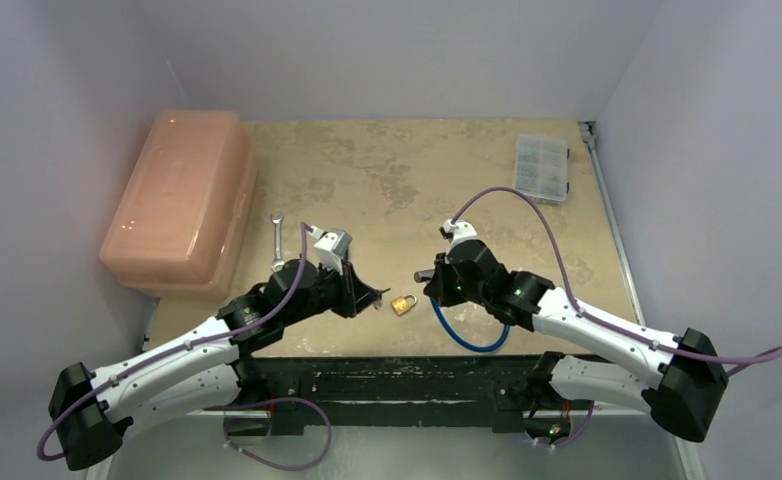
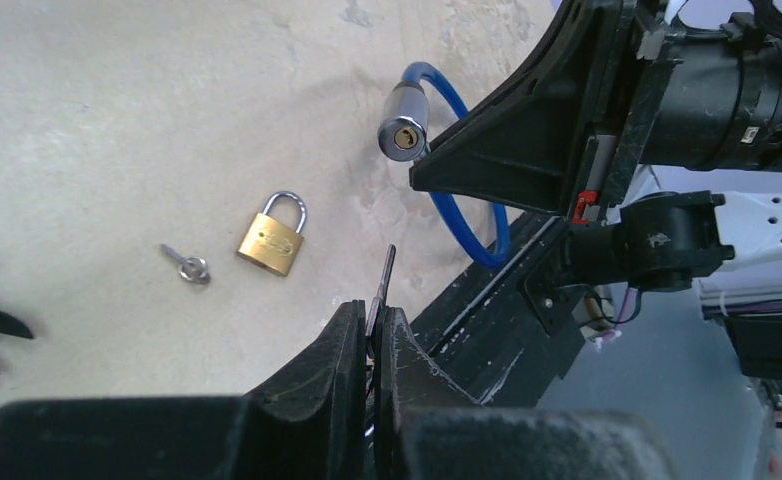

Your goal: Unlock with the key

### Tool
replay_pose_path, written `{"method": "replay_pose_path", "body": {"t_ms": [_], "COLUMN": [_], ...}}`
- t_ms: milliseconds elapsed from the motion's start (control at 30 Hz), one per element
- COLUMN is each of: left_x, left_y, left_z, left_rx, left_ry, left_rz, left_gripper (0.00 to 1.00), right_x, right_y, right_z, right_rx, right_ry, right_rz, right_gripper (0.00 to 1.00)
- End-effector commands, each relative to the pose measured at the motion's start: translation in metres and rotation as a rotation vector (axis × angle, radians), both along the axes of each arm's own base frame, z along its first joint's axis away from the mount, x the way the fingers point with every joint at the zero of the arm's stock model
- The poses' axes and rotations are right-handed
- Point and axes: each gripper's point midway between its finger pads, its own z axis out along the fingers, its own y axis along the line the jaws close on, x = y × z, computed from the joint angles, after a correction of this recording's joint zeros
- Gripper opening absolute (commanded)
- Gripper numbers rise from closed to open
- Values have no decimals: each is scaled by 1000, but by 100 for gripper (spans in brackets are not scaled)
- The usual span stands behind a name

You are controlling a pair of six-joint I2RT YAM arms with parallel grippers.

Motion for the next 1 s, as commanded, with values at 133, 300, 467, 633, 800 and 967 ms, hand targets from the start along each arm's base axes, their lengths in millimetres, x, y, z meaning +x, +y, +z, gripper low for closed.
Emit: {"method": "replay_pose_path", "body": {"t_ms": [133, 300, 467, 633, 800, 967], "left_x": [2, 8, 16, 19, 18, 20], "left_y": [-28, -38, -42, -45, -47, -47], "left_z": [36, 36, 31, 28, 26, 22], "left_rx": [-195, -219, -225, -245, -259, -250], "left_ry": [-58, -47, -28, -14, -6, -2], "left_rz": [-59, -55, -22, -7, -11, -3], "left_gripper": [0, 0, 0, 0, 0, 0], "right_x": [-6, -6, -4, -3, -2, -1], "right_y": [18, 20, 20, 19, 21, 23], "right_z": [26, 29, 36, 37, 35, 34], "right_rx": [192, 226, 261, 273, 272, 272], "right_ry": [-8, -5, -13, -12, -8, -8], "right_rz": [-2, -16, -49, -69, -66, -60], "right_gripper": [0, 0, 0, 0, 0, 0]}}
